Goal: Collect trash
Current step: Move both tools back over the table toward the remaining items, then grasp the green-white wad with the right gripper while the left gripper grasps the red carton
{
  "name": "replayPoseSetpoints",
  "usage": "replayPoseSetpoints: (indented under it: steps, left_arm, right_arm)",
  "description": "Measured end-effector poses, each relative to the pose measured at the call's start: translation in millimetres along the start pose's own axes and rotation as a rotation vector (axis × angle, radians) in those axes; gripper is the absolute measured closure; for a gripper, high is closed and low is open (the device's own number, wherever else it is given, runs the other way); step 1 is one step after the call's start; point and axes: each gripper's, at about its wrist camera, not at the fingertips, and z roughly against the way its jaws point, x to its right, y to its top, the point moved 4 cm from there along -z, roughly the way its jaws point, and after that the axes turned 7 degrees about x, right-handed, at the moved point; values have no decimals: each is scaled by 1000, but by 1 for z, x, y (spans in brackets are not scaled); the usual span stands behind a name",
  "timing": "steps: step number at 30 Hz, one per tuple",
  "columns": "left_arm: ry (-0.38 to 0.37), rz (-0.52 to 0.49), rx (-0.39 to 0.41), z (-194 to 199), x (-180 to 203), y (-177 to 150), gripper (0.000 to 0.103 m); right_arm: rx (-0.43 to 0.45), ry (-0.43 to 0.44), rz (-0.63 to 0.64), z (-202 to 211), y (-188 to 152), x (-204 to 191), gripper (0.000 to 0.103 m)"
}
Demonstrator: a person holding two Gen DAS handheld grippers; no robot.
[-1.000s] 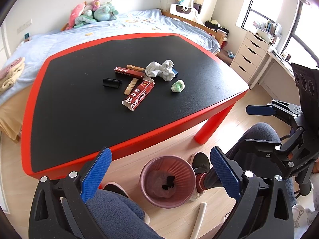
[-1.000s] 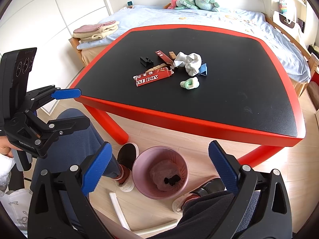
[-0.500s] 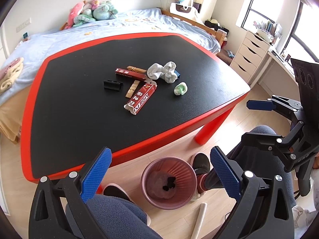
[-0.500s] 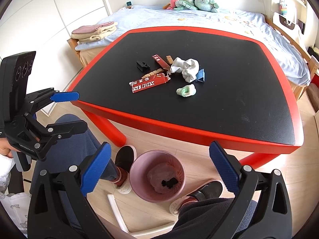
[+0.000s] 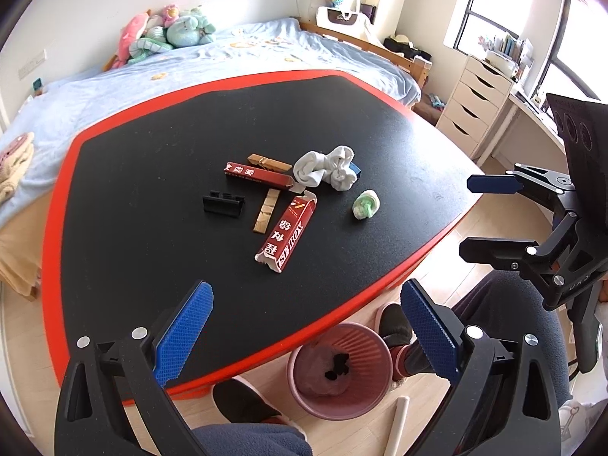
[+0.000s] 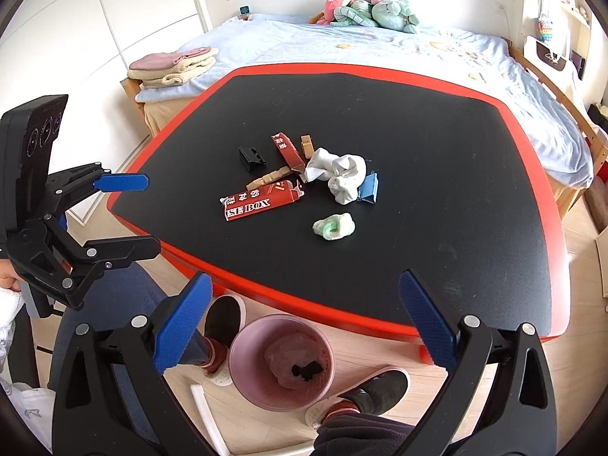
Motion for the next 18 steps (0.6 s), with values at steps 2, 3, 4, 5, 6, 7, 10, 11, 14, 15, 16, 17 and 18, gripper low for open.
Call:
replayPoseSetpoints:
  steps: [2,3,4,5,6,7,10,11,14,15,16,17,18]
  left_arm:
    - [-8,-12,-8,-7,-3,4,8]
    - [-12,-20,-13,-10,-4,6,8]
    - [-16,-28,-19,-14,-4,7,8]
    - [-19,-34,-26,-18,-6,8,8]
    - [-22,-37,-34,-22,-7,9,8]
    - [-27,-40,-41,-26,-9,10,8]
    - [-41,-45,-61,-38,-12,12,8]
    - [-45,-46,-67,-42,-13,12,8]
    - [-58,-52,-85,-53,-15,13,8]
    - [-61,-54,-91,-56,-15,13,8]
    - [-66,-55,-97,-59,-15,13,8]
    - [-69,-55,-101,-62,-16,13,8]
    - [-70,-55,-104,-65,-16,13,8]
  right_arm:
    - [-6,-1,4,-7,5,3,6]
    - [-9,-1,6,-11,7,5,6]
    - [-12,-1,6,-16,9,7,6]
    - [-18,-2,5,-20,10,9,6]
    - [-25,-4,4,-25,11,11,6]
    - [-31,-5,4,-29,12,12,6]
    - [-47,-2,8,-42,14,14,6]
    - [-53,0,9,-46,15,16,6]
    - [-68,3,8,-59,17,19,6]
    - [-74,3,7,-63,17,21,6]
    - [-79,3,7,-67,17,22,6]
    - [-84,6,6,-71,17,23,6]
    - [-88,11,5,-74,17,24,6]
